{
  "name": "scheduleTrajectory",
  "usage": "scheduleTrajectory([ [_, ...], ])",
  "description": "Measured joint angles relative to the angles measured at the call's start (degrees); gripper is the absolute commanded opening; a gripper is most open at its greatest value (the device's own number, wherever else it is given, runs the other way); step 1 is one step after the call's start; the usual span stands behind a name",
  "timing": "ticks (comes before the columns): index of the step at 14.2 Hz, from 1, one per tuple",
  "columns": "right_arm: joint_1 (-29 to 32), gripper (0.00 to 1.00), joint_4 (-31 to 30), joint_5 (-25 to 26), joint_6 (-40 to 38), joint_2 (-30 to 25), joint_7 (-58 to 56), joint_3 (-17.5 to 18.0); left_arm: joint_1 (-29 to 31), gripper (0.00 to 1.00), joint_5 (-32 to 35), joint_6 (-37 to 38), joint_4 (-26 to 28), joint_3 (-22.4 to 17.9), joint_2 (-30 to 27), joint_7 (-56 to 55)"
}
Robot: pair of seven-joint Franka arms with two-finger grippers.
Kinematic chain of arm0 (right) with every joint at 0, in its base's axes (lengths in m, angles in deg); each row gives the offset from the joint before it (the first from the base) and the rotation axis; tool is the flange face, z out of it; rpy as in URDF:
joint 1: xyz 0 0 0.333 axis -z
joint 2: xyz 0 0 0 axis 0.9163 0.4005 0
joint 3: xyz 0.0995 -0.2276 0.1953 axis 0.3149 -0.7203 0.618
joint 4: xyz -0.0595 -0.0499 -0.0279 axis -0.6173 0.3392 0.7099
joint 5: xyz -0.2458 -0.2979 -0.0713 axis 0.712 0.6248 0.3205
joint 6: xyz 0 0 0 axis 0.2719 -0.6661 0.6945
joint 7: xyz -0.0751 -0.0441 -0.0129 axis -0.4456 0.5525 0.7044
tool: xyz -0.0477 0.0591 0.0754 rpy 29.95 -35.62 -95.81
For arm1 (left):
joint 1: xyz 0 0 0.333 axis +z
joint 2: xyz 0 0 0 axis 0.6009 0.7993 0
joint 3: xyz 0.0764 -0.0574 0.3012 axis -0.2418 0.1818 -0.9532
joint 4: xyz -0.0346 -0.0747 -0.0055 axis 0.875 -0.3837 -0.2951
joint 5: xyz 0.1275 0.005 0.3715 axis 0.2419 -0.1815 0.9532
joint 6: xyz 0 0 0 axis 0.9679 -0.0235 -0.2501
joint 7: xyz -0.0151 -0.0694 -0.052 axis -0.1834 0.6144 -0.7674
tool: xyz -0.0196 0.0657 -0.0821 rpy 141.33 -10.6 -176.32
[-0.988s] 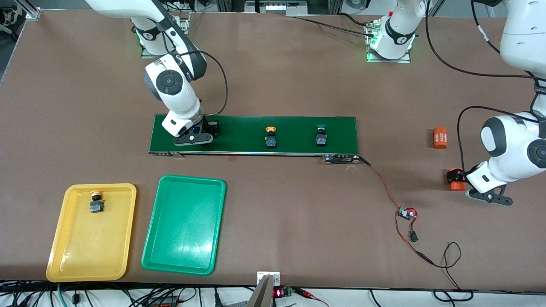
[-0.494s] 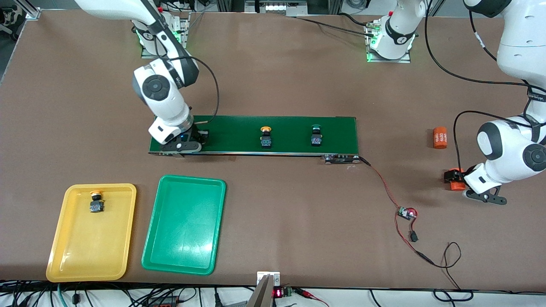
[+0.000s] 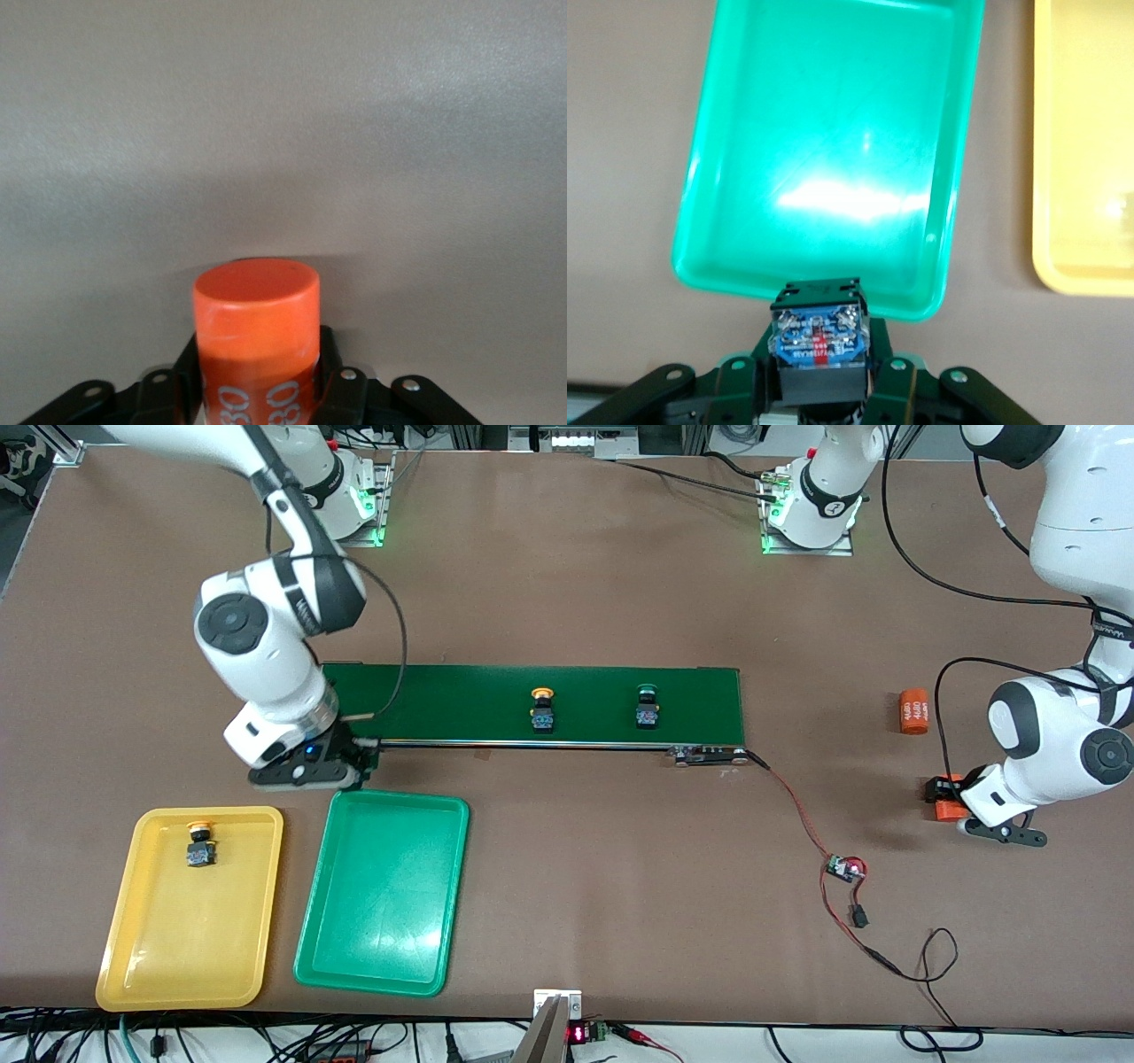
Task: Sort buttons by color to trays
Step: 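Place the button in the green tray while the left gripper lifts the cylinder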
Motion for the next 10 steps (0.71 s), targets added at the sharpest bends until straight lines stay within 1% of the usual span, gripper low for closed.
scheduleTrajectory([
  [2, 0.16, 0.08, 4.73, 0.01, 2.09, 6.28, -1.09, -0.5, -0.24, 0.27, -0.01, 1.8, -0.95, 0.05, -0.63, -0.46],
  [4, 0.15, 0.08, 8.03, 0.02, 6.01, 11.82, -1.8, -0.61, -1.03, 0.26, -0.01, 6.76, -2.09, 0.34, -2.44, -0.46],
  [6, 0.13, 0.08, 9.6, 0.27, 8.37, 15.46, -1.86, -0.68, -2.36, 0.26, -0.02, 13.27, -3.64, 1.55, -5.05, -0.46],
  [8, 0.11, 0.11, 10.39, 1.19, 11.01, 17.95, -2.05, -1.31, -3.45, 0.25, -0.03, 20.5, -6.05, 4.06, -7.56, -0.53],
  [9, 0.12, 0.18, 10.58, 1.57, 12.49, 19.04, -2.26, -1.72, -3.98, 0.24, -0.04, 24.06, -7.61, 5.47, -8.5, -0.53],
  [10, 0.12, 0.4, 10.76, 1.8, 13.46, 19.97, -2.36, -1.94, -4.42, 0.24, -0.06, 27.2, -8.96, 7.02, -9.12, -0.5],
])
